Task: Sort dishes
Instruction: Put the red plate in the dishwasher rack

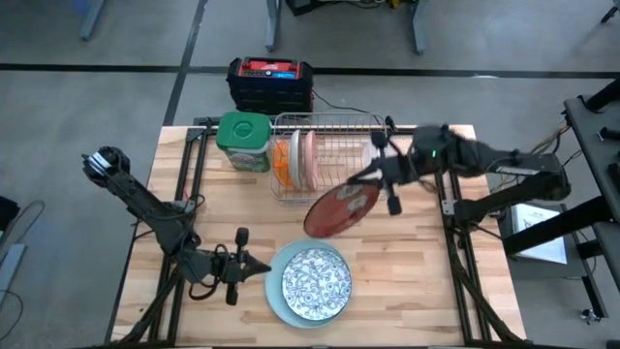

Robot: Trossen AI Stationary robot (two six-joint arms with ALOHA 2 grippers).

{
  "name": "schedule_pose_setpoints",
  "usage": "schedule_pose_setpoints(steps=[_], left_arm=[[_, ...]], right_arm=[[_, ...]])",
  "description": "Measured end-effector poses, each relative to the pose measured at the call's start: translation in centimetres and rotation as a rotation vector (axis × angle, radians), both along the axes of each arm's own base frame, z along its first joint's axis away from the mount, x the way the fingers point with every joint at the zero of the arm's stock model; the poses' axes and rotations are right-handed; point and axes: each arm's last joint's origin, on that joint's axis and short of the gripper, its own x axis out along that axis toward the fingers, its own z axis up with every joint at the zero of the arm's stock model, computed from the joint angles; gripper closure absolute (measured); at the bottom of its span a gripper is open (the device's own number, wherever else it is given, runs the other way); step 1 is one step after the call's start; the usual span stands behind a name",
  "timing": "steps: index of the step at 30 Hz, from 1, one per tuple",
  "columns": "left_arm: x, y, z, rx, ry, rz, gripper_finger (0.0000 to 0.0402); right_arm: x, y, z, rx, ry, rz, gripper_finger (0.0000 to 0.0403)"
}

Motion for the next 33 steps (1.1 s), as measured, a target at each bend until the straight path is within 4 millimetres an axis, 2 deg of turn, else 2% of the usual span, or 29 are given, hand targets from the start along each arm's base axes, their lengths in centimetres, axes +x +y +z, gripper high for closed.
schedule_pose_setpoints(steps=[7,14,18,23,33], left_arm=[[-1.4,-1.4,0.3,-0.066,-0.006,-0.067,0.0401],[-2.0,-2.1,1.4,-0.154,-0.063,-0.100,0.0401],[-1.8,-2.3,2.2,-0.160,-0.086,-0.067,0.0401],[-1.6,-2.3,3.2,-0.086,-0.058,0.006,0.0401],[-1.3,-2.4,5.5,0.003,-0.012,0.069,0.0401]], right_arm=[[-1.9,-5.1,2.9,-0.107,-0.030,0.092,0.0403],[-3.2,-10.4,3.4,-0.174,-0.055,0.157,0.0403],[-2.7,-13.3,2.7,-0.171,-0.053,0.185,0.0403],[-1.3,-16.2,1.6,-0.190,-0.006,0.203,0.0403],[1.1,-19.0,-0.4,-0.334,0.097,0.331,0.0403]])
